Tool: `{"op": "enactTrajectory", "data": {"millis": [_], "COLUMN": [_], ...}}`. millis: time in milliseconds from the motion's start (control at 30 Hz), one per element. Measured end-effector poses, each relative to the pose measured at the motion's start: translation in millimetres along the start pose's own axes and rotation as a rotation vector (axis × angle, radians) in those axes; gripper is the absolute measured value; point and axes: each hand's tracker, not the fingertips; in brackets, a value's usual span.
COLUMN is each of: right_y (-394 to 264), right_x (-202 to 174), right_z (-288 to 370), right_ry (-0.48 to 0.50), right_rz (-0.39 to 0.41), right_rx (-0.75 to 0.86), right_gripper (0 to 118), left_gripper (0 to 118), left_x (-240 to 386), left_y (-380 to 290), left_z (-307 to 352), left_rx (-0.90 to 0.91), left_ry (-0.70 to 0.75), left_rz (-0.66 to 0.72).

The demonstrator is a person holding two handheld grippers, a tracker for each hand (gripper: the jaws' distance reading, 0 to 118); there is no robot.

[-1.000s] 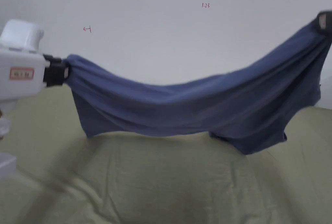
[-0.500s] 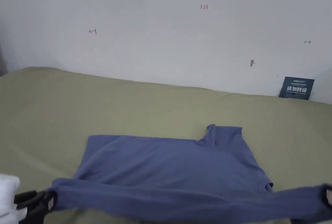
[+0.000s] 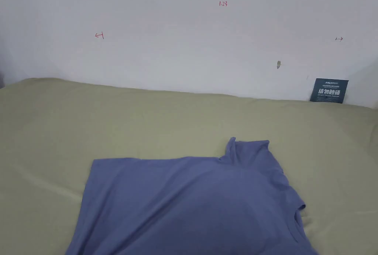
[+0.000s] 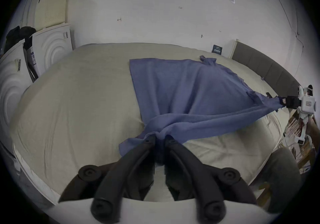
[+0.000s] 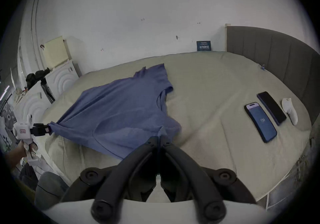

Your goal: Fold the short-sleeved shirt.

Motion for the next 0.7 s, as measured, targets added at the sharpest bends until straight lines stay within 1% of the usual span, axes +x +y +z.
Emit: {"op": "enactTrajectory", "data": {"millis": [33,67,100,133,167,233,300,400,467,533,567,600,633,667,700], "right_y": [-2,-4,-4,-2,2,12,23,35,37,36,35,32,32,30,26], "right_x": [1,5,8,6,2,-8,-30,-64,-83,-98,-105,-111,-113,-116,-118], "right_z": [0,1,3,5,9,27,43,70,86,99,104,107,107,107,109], "right_ry": [-0.003,0.034,0.045,0.045,0.048,0.092,0.019,-0.077,-0.109,-0.112,-0.117,-0.123,-0.118,-0.115,-0.121], "right_rz": [-0.005,-0.034,-0.040,-0.050,-0.047,-0.022,0.087,0.204,0.243,0.264,0.277,0.286,0.290,0.289,0.285], "right_rx": [0.009,0.031,0.034,0.052,0.063,0.186,0.261,0.420,0.515,0.577,0.601,0.616,0.605,0.601,0.606], "right_gripper": [3,17,48,99,112,110,110,110,104,99,87,67,27,0,0], "left_gripper": [57,79,85,85,85,85,85,84,83,83,80,76,56,20,0], "left_x": [-2,-2,-4,-7,-7,6,32,79,111,138,149,158,164,169,174], "left_y": [-3,-8,-11,-13,-13,-5,12,31,37,38,36,34,33,34,31], "left_z": [-1,-2,1,8,16,40,68,109,129,142,148,154,157,160,161], "left_rx": [-0.008,-0.032,-0.042,-0.018,-0.001,0.080,0.214,0.431,0.555,0.663,0.710,0.747,0.754,0.749,0.747], "left_ry": [0.021,0.043,0.064,0.045,0.032,0.060,0.119,0.187,0.250,0.348,0.364,0.346,0.323,0.309,0.347], "left_rz": [0.012,0.044,0.097,0.150,0.207,0.256,0.203,0.113,0.040,-0.009,-0.010,-0.019,-0.020,-0.025,-0.034]}}
